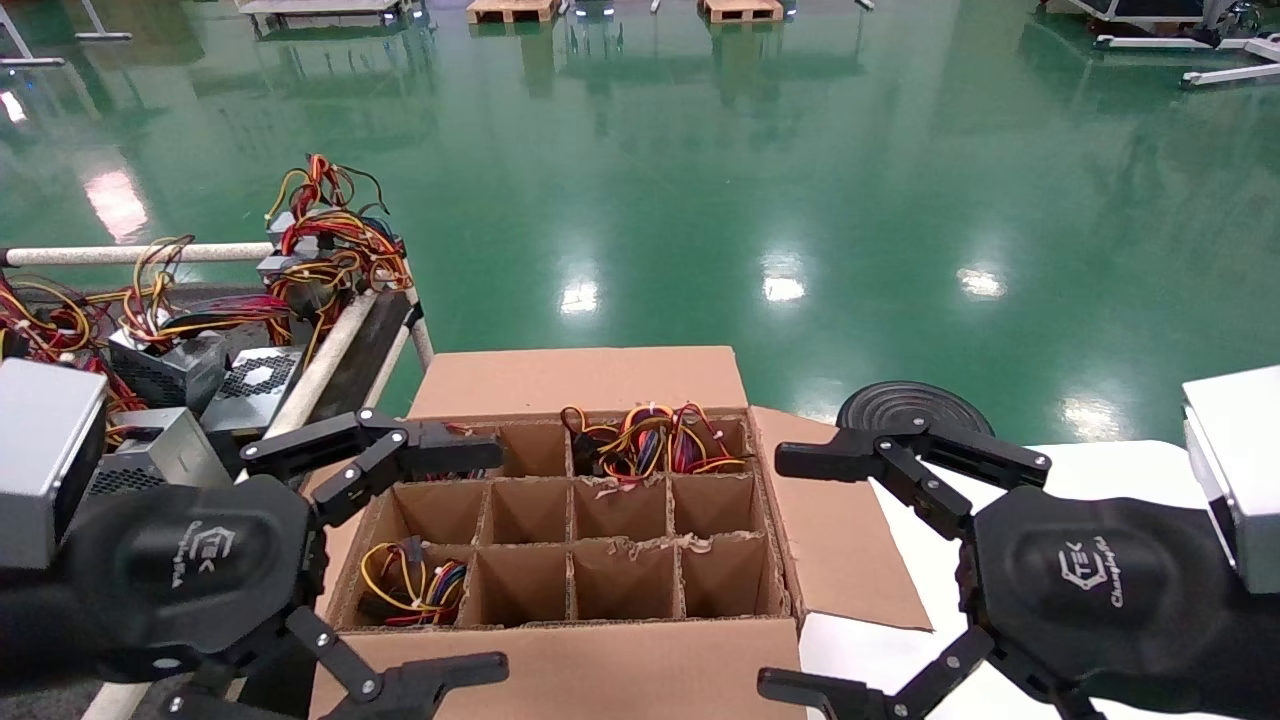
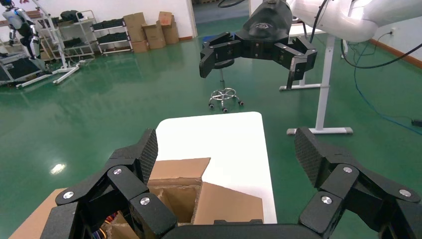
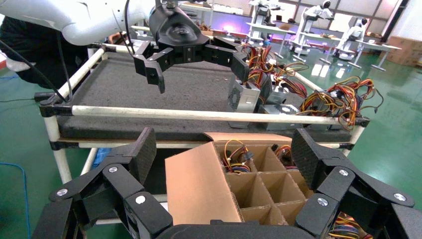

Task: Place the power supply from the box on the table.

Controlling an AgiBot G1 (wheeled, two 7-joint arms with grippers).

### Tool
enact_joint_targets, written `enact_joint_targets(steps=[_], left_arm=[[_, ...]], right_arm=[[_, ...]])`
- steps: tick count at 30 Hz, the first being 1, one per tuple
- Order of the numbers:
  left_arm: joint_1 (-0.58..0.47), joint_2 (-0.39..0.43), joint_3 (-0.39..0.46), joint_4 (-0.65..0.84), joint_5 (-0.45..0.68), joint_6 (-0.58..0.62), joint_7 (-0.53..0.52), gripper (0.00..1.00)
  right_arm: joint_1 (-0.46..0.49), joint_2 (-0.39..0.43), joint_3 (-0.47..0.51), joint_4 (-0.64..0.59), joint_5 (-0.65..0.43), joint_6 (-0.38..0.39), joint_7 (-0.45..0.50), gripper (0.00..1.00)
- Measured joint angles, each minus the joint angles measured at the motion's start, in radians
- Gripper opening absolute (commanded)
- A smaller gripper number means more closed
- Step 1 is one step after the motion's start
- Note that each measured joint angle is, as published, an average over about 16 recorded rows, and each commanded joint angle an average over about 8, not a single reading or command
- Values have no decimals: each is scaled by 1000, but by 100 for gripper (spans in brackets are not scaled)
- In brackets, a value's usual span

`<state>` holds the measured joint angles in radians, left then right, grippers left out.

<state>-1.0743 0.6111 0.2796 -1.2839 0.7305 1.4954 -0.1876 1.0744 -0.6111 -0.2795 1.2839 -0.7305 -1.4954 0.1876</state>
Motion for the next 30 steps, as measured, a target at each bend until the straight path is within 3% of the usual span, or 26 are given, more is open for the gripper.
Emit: enact_joint_targets(steps=[13, 15, 22, 24, 30], left_arm=[[0, 0, 0, 0, 0, 0, 0, 100], [0, 0, 0, 0, 0, 0, 0, 100], [0, 0, 0, 0, 0, 0, 0, 100], [0, 0, 0, 0, 0, 0, 0, 100], [0, 0, 0, 0, 0, 0, 0, 100]], right_arm=[[0, 0, 0, 0, 0, 0, 0, 99], [0, 0, 0, 0, 0, 0, 0, 89], [0, 0, 0, 0, 0, 0, 0, 7], [0, 0, 0, 0, 0, 0, 0, 0], [0, 0, 0, 0, 0, 0, 0, 0]])
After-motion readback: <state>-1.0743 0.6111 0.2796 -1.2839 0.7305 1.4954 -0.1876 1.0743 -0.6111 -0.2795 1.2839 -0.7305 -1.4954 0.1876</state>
